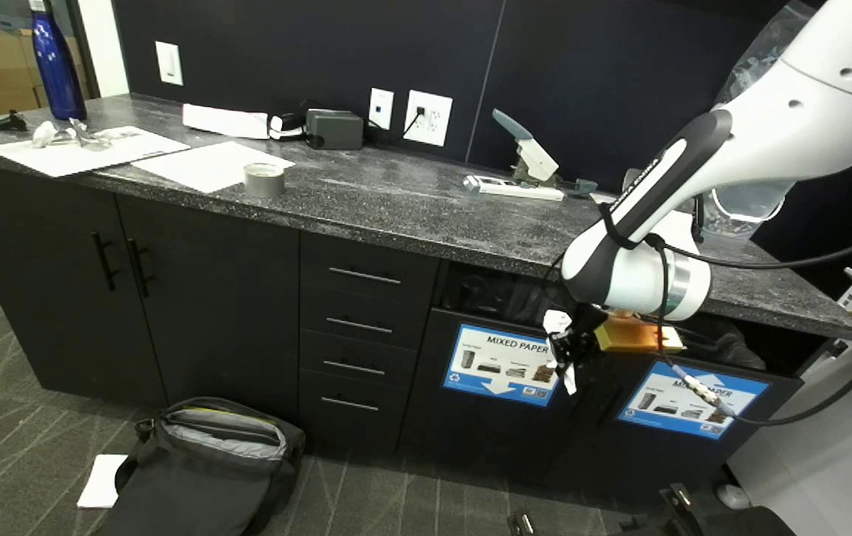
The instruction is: Put the papers in the bin to the left
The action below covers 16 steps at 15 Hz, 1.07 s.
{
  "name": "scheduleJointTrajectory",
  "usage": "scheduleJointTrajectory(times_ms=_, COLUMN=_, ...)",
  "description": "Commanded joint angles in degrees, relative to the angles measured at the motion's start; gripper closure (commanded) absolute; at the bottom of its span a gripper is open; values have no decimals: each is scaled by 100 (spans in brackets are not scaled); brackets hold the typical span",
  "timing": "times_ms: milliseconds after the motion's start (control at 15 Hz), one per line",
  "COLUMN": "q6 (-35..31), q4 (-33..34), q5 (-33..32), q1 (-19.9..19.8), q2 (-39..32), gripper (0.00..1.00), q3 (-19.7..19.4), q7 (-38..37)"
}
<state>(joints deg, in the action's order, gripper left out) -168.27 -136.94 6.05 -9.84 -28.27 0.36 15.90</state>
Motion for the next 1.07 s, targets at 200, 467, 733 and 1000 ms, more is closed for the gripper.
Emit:
scheduleJointTrajectory(times_ms=200, q6=-2266, q4=596, q5=-39, q1=-128, q2=-1045, gripper=84, q3=378, q7=-932)
scheduleJointTrajectory(times_ms=467, q6=-3165, q4=851, q5=-99, q1=137, q2=-1503, gripper=83, q3=155, q7=-1362)
scheduleJointTrajectory(times_ms=733, q6=-3544, q4=1235, q5=-50, q1=285, q2=-1747, gripper=85, q3=-2, q7=-1623)
scheduleJointTrajectory(times_ms=1000, q6=-3699, q4=1590, q5=-41, q1=388, q2=-1949, gripper=83, q3=-125, q7=-1729)
